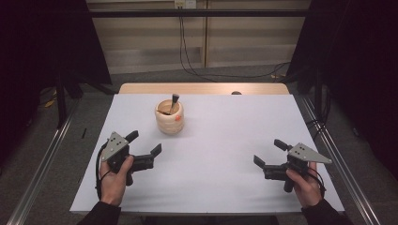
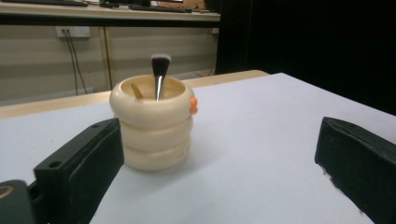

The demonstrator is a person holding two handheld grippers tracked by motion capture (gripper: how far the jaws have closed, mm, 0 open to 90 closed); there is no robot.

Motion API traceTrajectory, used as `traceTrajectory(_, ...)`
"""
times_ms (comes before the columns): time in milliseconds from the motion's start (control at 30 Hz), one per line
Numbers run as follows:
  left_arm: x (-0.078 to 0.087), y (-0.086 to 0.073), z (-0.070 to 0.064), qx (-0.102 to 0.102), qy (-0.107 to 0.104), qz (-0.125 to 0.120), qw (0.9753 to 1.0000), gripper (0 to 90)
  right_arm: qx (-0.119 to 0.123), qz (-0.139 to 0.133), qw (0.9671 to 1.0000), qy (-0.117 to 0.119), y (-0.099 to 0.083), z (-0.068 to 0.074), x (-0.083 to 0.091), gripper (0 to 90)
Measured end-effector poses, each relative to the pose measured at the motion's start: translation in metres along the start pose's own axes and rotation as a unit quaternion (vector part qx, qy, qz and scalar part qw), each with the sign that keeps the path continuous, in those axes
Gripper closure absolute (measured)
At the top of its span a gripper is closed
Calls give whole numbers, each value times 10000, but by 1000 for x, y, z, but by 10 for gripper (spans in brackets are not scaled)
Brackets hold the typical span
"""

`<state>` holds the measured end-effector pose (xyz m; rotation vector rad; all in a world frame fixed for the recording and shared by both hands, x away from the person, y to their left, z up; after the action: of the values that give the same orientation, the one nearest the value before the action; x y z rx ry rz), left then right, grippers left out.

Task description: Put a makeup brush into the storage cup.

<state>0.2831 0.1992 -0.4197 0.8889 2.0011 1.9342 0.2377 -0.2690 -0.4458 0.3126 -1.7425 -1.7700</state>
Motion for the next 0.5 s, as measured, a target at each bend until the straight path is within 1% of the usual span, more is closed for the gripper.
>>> traceTrajectory(33,2,-3,-1,46,-1,5,10000,21,-24,-34,10000,-45,0,1,1,0)
traceTrajectory(100,8,-8,-2,-31,-56,13,10000,22,-22,-24,10000,-37,0,1,3,0)
traceTrajectory(133,11,-10,-3,-28,-12,17,10000,22,20,-19,10000,-39,-1,1,4,0)
traceTrajectory(167,13,-11,-4,-17,-11,31,10000,22,18,-32,10000,-69,-1,1,4,0)
traceTrajectory(200,16,-13,-5,-49,12,53,10000,22,-14,-25,10000,-64,-1,1,5,0)
traceTrajectory(233,18,-14,-6,-81,10,44,10000,22,37,-3,10000,-30,-1,1,6,0)
traceTrajectory(267,21,-15,-7,-105,44,82,9999,22,31,-8,10000,-58,-1,1,7,0)
traceTrajectory(300,24,-16,-9,-72,108,33,9999,22,68,-3,10000,-60,-1,1,7,0)
traceTrajectory(333,26,-18,-10,-46,102,2,9999,22,78,-8,9999,-73,-2,0,7,0)
traceTrajectory(367,28,-20,-11,-24,91,48,9999,22,53,-8,10000,-74,-2,1,8,0)
traceTrajectory(400,30,-21,-12,17,142,53,9999,22,33,4,10000,-61,-2,1,9,0)
traceTrajectory(433,32,-23,-12,20,141,15,9999,22,85,10,9999,-61,-2,0,9,0)
traceTrajectory(467,33,-24,-13,24,208,13,9998,20,93,11,9999,-71,-2,0,10,0)
traceTrajectory(500,34,-25,-14,47,204,3,9998,20,64,33,10000,-65,-3,0,10,0)
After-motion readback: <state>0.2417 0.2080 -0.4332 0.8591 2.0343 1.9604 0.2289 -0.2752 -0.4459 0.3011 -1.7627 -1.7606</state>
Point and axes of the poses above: each handheld gripper's, and its own axes: x roughly backward along the jaws, y roughly out of its top, z roughly to its left, the point moved 1 cm from there along -x, roughly forward along the jaws, and after that the axes turned 4 degrees about y, right-handed, at the moved point
